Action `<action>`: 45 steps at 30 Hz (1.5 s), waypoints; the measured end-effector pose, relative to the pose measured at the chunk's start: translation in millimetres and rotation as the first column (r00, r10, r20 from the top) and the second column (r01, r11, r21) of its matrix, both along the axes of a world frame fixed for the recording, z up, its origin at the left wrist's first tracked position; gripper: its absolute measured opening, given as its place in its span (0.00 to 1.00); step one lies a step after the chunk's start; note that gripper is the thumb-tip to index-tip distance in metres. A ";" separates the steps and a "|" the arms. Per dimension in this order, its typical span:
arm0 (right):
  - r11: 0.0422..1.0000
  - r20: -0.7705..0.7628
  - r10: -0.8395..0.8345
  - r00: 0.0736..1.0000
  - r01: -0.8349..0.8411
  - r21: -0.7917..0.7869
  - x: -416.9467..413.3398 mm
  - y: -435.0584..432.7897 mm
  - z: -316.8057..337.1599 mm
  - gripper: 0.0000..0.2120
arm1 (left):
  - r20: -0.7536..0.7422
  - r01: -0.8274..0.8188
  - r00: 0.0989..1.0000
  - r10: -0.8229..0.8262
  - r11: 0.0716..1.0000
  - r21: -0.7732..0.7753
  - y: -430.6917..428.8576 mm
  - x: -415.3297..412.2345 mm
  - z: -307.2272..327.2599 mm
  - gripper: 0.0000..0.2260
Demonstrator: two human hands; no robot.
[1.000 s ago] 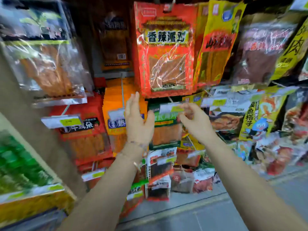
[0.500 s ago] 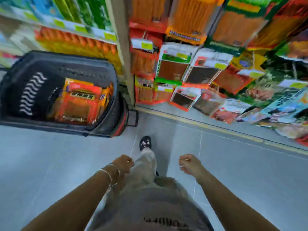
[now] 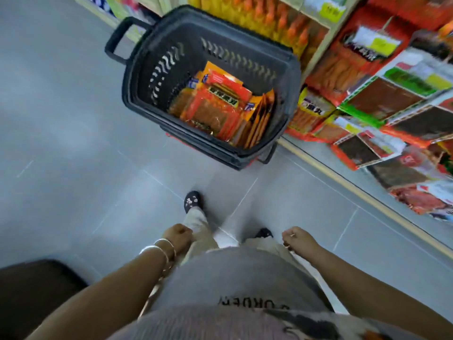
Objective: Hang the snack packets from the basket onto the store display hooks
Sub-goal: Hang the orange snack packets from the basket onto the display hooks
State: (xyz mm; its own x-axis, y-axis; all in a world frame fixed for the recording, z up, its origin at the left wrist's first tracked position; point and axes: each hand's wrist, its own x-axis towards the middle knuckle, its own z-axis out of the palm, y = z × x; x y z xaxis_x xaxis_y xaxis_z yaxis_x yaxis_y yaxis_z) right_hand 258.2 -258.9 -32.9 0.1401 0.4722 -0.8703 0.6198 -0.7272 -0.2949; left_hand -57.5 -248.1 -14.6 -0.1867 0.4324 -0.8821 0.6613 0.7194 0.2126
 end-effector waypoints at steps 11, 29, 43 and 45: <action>0.979 -0.197 -0.106 0.975 0.137 0.150 -154.6 126.0 13.5 0.04 | 0.137 -0.134 0.983 0.121 0.986 0.094 139.9 -144.1 15.9 0.11; 0.931 -0.083 -0.365 0.927 0.366 -0.011 -171.6 361.1 -94.0 0.20 | 0.444 -0.310 0.883 0.152 0.899 0.310 388.7 -101.5 -23.3 0.07; 0.679 0.227 -0.718 0.658 0.733 0.024 -208.7 381.3 -184.7 0.51 | 0.285 -0.016 0.959 -0.006 0.997 0.077 431.1 -108.1 -112.9 0.06; 0.633 0.138 -0.774 0.617 0.755 0.170 -206.1 374.7 -178.1 0.36 | 0.293 0.001 0.956 -0.023 0.997 0.075 431.7 -106.6 -111.6 0.06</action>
State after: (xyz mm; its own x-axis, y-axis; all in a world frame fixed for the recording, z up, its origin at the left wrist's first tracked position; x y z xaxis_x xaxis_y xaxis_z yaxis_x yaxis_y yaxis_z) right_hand 52.2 115.8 -211.0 0.6342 0.1908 -0.7492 -0.1021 -0.9399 -0.3258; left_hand -164.1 183.6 -126.2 0.0808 0.4985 -0.8631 0.5706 0.6869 0.4501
